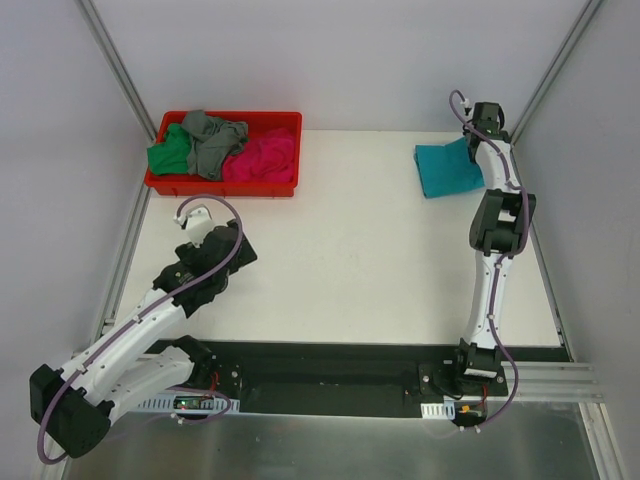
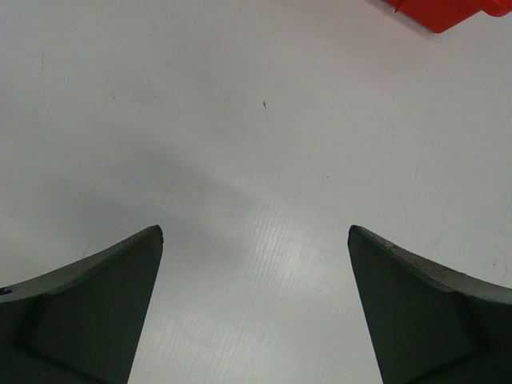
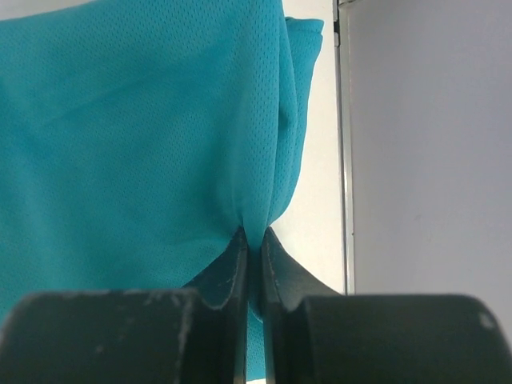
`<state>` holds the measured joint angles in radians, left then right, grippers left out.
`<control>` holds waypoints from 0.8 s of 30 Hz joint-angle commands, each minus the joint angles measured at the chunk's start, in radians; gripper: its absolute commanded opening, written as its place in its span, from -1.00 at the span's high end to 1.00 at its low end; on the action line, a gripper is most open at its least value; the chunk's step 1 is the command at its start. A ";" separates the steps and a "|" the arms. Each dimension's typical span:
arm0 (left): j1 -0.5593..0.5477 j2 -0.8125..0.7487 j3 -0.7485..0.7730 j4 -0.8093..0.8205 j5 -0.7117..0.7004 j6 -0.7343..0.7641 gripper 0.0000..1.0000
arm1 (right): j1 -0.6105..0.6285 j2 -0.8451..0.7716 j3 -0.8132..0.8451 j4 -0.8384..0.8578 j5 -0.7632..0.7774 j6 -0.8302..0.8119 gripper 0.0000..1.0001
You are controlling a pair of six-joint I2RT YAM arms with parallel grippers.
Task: Fold and stack the t-shirts
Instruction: Put the neatly folded tshirt into the corner of the board with the right arm
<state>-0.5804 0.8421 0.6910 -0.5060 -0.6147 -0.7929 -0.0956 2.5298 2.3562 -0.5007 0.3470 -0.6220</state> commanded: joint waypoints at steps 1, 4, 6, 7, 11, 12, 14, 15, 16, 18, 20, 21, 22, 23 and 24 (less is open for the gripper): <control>0.013 0.015 0.047 0.003 -0.036 0.020 -0.98 | -0.010 -0.025 0.031 0.033 0.052 -0.016 0.84; 0.013 0.008 0.045 0.003 -0.030 0.020 -0.98 | -0.013 -0.029 0.020 0.028 0.058 -0.019 0.78; 0.013 -0.001 0.041 0.003 -0.030 0.018 -0.98 | -0.016 -0.023 0.023 0.034 0.073 -0.018 0.60; 0.013 -0.006 0.039 0.003 -0.031 0.018 -0.98 | -0.016 -0.022 0.031 0.030 0.078 -0.015 0.64; 0.013 -0.028 0.038 0.001 -0.022 0.021 -0.98 | -0.016 -0.063 0.008 -0.002 0.061 0.050 0.25; 0.014 -0.032 0.035 0.003 -0.019 0.021 -0.98 | -0.016 -0.080 0.000 -0.004 0.063 0.071 0.18; 0.014 -0.047 0.030 0.001 -0.005 0.026 -0.98 | -0.016 -0.130 -0.014 -0.031 0.060 0.125 -0.04; 0.014 -0.055 0.028 0.003 0.009 0.032 -0.98 | -0.015 -0.161 -0.024 -0.045 0.038 0.157 -0.36; 0.014 -0.061 0.025 0.001 0.022 0.038 -0.98 | -0.015 -0.202 -0.044 -0.055 0.026 0.188 -0.57; 0.014 -0.075 0.022 -0.002 0.050 0.052 -0.98 | -0.012 -0.314 -0.107 -0.070 -0.037 0.264 -0.92; 0.014 -0.086 0.016 -0.012 0.078 0.049 -0.98 | -0.006 -0.429 -0.197 -0.082 -0.115 0.341 -0.92; 0.016 -0.087 0.013 -0.015 0.095 0.047 -0.98 | -0.003 -0.495 -0.248 -0.088 -0.165 0.372 -0.92; 0.016 -0.095 0.007 -0.016 0.110 0.047 -0.98 | 0.006 -0.569 -0.323 -0.082 -0.210 0.414 -0.92; 0.017 -0.098 0.002 -0.019 0.125 0.046 -0.98 | 0.014 -0.630 -0.404 -0.072 -0.264 0.441 -0.92; 0.019 -0.103 -0.001 -0.025 0.147 0.044 -0.98 | 0.028 -0.707 -0.485 -0.055 -0.278 0.464 -0.92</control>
<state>-0.5739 0.7616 0.6983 -0.5087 -0.5461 -0.7666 -0.1009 2.1586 2.0480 -0.5720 0.2409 -0.3355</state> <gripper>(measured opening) 0.990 0.959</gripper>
